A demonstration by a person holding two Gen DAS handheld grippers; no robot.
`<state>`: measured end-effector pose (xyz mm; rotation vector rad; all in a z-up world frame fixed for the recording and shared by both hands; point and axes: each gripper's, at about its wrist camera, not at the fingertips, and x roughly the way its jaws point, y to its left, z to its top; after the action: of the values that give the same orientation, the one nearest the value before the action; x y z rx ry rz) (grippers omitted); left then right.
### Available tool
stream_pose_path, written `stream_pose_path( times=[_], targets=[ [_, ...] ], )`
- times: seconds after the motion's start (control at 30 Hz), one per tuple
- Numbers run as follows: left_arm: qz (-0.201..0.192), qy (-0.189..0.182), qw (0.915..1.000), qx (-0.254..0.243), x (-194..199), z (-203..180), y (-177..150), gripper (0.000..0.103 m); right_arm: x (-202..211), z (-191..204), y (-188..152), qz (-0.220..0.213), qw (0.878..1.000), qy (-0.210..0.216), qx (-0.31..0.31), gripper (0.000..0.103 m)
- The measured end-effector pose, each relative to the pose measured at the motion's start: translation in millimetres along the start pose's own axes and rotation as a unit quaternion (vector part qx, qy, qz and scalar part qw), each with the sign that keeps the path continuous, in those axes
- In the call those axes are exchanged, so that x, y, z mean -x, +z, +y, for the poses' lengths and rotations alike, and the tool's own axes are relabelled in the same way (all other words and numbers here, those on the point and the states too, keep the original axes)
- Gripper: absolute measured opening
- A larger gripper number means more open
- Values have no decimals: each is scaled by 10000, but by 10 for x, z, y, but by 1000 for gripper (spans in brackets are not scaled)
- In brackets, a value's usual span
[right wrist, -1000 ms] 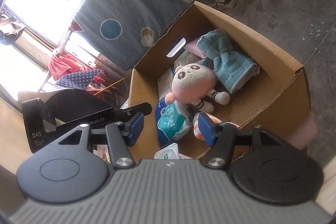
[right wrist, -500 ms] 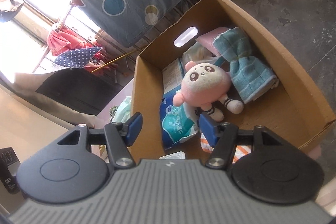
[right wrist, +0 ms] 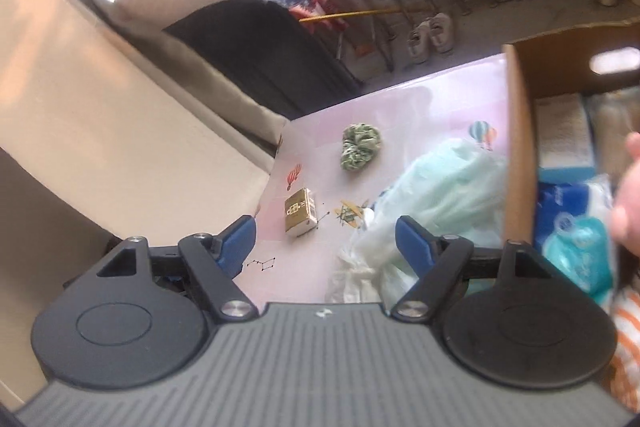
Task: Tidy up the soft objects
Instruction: 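Move the right gripper back out of the box toward the table, then grasp the green scrunchie with the right gripper while the left gripper grasps the gold tissue pack, then carry the scrunchie with the right gripper into the box while the left carries the tissue pack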
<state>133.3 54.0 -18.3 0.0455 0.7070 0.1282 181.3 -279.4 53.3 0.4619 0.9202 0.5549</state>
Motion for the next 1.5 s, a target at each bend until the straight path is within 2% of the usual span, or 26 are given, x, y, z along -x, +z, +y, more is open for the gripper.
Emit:
stream_pose_path(
  times=[0.07, 0.13, 0.3, 0.43, 0.6, 0.7, 0.73, 0.87, 0.93, 1.03, 1.17, 1.27, 1.5],
  targets=[
    [203, -76, 9989, 418, -226, 165, 67, 78, -377, 150, 221, 234, 9994, 2, 264, 83],
    [359, -118, 9975, 589, -444, 248, 141, 78, -810, 236, 441, 501, 9978, 49, 429, 83],
    [666, -48, 9972, 343, -1001, 146, 279, 83, -1912, 190, 838, 940, 9933, -94, 672, 83],
    [996, 135, 9948, 182, -1438, 41, 290, 83, -2644, -102, 1044, 1148, 9921, -278, 412, 81],
    [1333, 253, 9906, 168, -1815, -24, 266, 83, -3218, -405, 1160, 1225, 9918, -343, 144, 69],
    [1448, 254, 9889, 198, -1963, -41, 253, 82, -3474, -544, 1162, 1326, 9902, -431, 21, 57],
    [1469, 253, 9886, 216, -1988, -41, 248, 80, -3528, -579, 1155, 1358, 9897, -461, -23, 50],
    [1523, 216, 9875, 351, -2078, -30, 236, 66, -3629, -645, 1123, 1411, 9892, -394, -77, 25],
    [1508, 207, 9873, 457, -2085, -12, 243, 58, -3631, -646, 1105, 1419, 9890, -426, -54, 21],
    [1498, 208, 9871, 517, -2085, 1, 250, 57, -3585, -628, 1106, 1376, 9893, -472, -71, 15],
    [1392, 248, 9891, 411, -1990, -12, 279, 56, -3476, -563, 1155, 1254, 9910, -442, -174, 12],
    [1167, 266, 9925, 264, -1757, -52, 326, 56, -3263, -462, 1201, 1129, 9929, -340, -165, 12],
    [604, 143, 9981, 30, -971, -142, 400, 56, -2402, -245, 1233, 697, 9974, 7, -197, 11]
  ],
)
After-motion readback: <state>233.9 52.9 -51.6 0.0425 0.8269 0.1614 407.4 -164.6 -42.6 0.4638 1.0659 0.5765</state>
